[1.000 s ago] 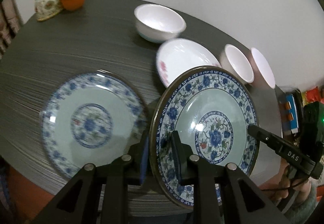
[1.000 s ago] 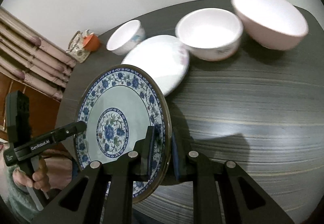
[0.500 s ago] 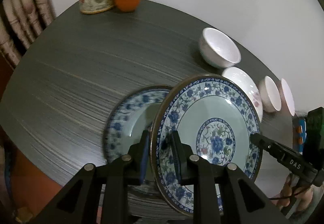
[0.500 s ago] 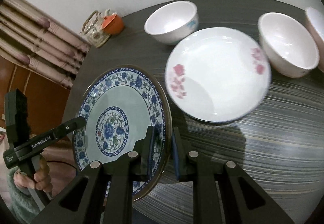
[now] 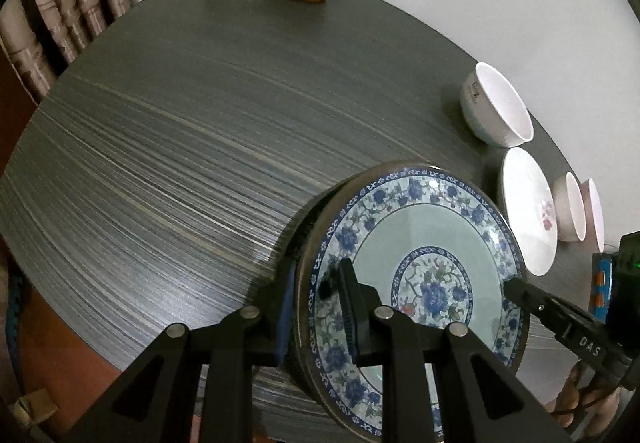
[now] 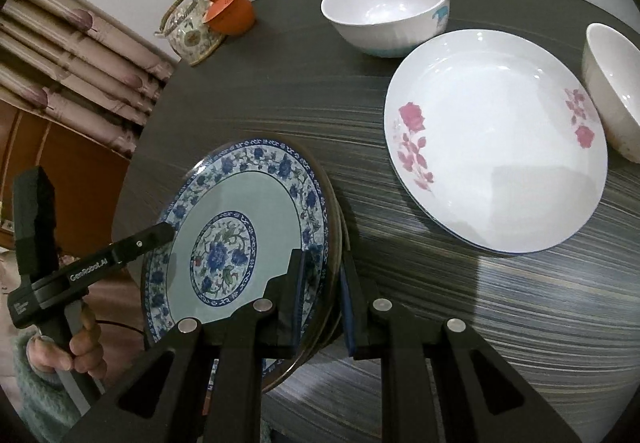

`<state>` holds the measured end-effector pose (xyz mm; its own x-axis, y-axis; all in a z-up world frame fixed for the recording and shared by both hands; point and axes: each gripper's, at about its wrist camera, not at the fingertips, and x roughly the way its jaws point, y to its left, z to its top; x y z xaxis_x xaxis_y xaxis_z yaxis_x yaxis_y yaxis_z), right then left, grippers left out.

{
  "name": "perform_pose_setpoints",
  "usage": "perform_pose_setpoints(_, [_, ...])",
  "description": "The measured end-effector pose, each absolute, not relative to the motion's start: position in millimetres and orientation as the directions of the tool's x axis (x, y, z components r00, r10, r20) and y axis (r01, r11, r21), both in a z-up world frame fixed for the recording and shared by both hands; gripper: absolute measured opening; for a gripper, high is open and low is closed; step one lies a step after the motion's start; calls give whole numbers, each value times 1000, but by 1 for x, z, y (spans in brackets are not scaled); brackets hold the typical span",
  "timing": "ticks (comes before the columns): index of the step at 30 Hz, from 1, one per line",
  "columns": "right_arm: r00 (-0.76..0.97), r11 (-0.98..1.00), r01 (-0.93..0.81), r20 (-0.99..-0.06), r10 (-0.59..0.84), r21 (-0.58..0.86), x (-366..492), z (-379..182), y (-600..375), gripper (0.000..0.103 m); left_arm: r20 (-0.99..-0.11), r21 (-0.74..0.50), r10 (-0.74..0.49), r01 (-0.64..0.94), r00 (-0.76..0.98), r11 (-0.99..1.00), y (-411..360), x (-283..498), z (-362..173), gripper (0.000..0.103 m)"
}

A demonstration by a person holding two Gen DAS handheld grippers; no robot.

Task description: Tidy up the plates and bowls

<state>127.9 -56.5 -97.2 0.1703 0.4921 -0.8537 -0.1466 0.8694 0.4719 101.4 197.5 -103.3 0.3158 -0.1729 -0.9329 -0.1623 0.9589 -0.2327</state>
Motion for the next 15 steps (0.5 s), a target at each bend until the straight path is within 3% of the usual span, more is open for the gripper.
perform_pose_setpoints(15, [158, 891, -191, -882, 443, 413, 123, -107, -38, 20, -951, -172, -122, -160, 286, 972, 193, 112, -125, 22])
